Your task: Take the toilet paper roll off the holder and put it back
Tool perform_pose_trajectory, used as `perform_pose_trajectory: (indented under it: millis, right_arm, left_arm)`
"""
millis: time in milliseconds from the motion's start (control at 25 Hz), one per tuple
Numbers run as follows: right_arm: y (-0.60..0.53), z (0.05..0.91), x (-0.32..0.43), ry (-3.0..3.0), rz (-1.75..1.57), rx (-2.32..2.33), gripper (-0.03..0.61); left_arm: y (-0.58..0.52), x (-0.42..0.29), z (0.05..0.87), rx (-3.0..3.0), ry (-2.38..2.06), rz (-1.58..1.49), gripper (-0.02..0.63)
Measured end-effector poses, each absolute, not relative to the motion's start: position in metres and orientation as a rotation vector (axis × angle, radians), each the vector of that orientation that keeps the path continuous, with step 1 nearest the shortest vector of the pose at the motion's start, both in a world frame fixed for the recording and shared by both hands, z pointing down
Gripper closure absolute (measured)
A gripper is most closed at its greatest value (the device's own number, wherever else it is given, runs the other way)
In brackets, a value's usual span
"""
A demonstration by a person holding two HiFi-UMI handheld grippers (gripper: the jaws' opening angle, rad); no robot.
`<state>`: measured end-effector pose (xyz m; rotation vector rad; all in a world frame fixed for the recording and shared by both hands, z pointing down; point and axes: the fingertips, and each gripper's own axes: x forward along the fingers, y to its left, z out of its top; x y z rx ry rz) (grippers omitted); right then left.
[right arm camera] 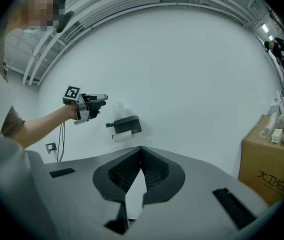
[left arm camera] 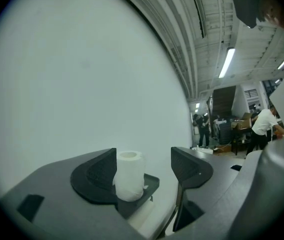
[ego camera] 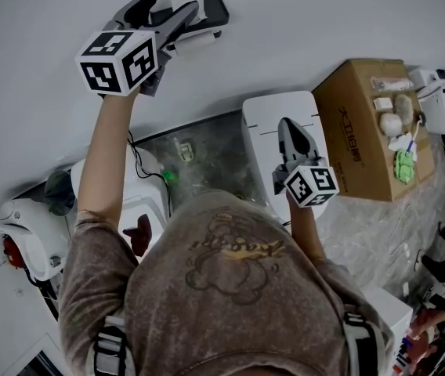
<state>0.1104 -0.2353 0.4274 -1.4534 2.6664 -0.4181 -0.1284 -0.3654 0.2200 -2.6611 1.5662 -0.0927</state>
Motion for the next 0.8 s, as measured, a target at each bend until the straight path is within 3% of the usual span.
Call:
perform_pose_trajectory:
  millis: [800]
  right_arm:
    - [-0.227, 0.422, 0.101, 2.703, -0.383, -1.436, 0.580]
  left_arm:
    - [-0.245, -0.077, 0.336, -2.825, 1.433, -0.083, 0.282]
